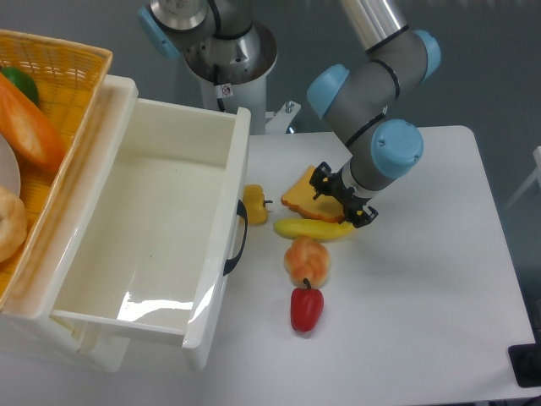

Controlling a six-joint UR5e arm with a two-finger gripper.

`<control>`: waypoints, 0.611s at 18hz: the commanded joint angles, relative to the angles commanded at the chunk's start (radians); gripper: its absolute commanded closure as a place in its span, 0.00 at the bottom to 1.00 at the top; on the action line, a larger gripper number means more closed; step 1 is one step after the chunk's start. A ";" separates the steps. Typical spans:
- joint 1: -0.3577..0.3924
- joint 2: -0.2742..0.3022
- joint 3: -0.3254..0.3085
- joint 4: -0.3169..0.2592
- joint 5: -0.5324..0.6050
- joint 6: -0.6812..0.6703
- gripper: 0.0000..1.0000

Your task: Pick up the bread slice

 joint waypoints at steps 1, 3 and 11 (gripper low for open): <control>-0.002 -0.003 0.000 0.002 0.000 -0.003 0.27; -0.005 -0.006 0.000 0.003 -0.002 -0.021 0.27; -0.005 -0.008 -0.005 -0.002 0.024 -0.018 0.66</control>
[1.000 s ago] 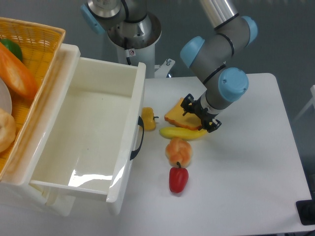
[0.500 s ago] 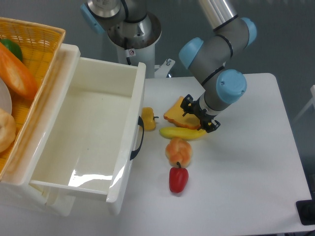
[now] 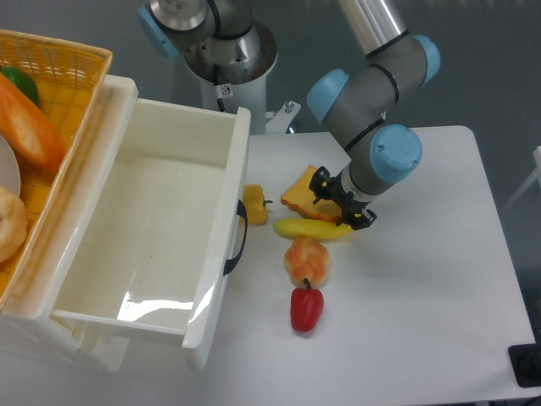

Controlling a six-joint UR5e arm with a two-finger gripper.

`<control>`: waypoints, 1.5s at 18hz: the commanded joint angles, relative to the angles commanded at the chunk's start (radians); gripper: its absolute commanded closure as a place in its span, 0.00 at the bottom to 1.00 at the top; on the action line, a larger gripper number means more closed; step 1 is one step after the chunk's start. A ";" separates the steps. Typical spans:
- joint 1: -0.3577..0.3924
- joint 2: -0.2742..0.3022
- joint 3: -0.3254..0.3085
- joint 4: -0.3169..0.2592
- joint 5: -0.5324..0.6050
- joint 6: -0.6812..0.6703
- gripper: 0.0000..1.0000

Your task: Pick up the bread slice

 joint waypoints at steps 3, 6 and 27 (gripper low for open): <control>0.003 0.005 0.002 -0.005 0.055 0.002 1.00; 0.003 0.008 0.006 -0.006 0.057 0.000 1.00; -0.018 -0.032 -0.041 0.089 0.111 -0.031 0.00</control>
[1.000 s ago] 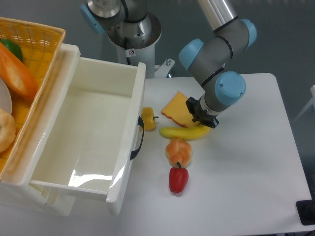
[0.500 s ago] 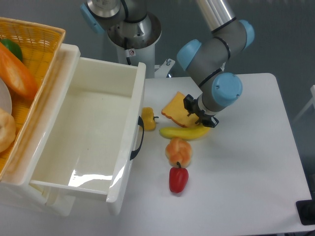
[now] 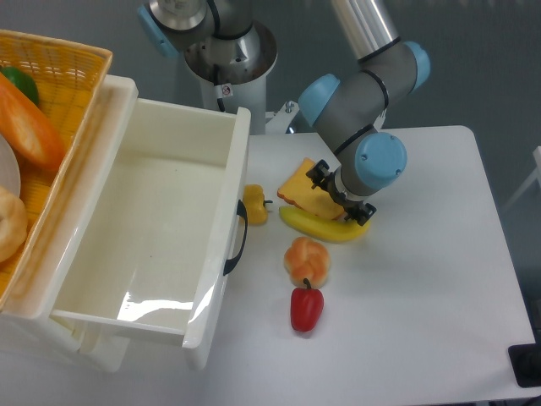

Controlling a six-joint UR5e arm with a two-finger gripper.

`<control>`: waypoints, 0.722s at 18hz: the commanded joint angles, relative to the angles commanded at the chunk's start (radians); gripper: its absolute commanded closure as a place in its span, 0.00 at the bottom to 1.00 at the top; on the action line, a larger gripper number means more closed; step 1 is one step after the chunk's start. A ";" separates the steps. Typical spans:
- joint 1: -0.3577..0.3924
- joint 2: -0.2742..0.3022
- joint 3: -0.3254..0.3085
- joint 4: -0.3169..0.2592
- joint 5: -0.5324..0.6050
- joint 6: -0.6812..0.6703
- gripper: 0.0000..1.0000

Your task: Pick up the bread slice

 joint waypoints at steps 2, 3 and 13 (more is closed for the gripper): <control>-0.006 -0.011 -0.002 0.003 0.000 -0.012 0.00; -0.009 -0.015 -0.002 0.012 0.000 -0.015 0.00; -0.002 -0.008 -0.018 0.022 -0.002 -0.014 0.98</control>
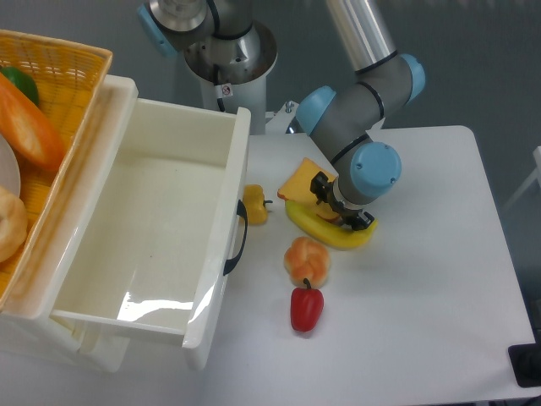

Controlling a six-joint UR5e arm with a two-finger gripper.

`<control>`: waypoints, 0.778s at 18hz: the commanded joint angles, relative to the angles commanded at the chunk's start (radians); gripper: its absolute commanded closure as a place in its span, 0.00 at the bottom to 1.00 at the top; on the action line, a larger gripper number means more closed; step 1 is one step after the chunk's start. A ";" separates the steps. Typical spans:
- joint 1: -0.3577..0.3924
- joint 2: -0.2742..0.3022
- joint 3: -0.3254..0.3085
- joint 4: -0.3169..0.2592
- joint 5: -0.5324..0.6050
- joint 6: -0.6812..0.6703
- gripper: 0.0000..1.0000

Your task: Pick up the bread slice

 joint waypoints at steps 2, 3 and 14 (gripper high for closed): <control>0.000 0.003 0.002 0.000 0.000 -0.002 1.00; 0.002 0.003 0.002 0.002 -0.002 -0.002 1.00; 0.023 0.064 0.121 -0.017 -0.003 -0.050 1.00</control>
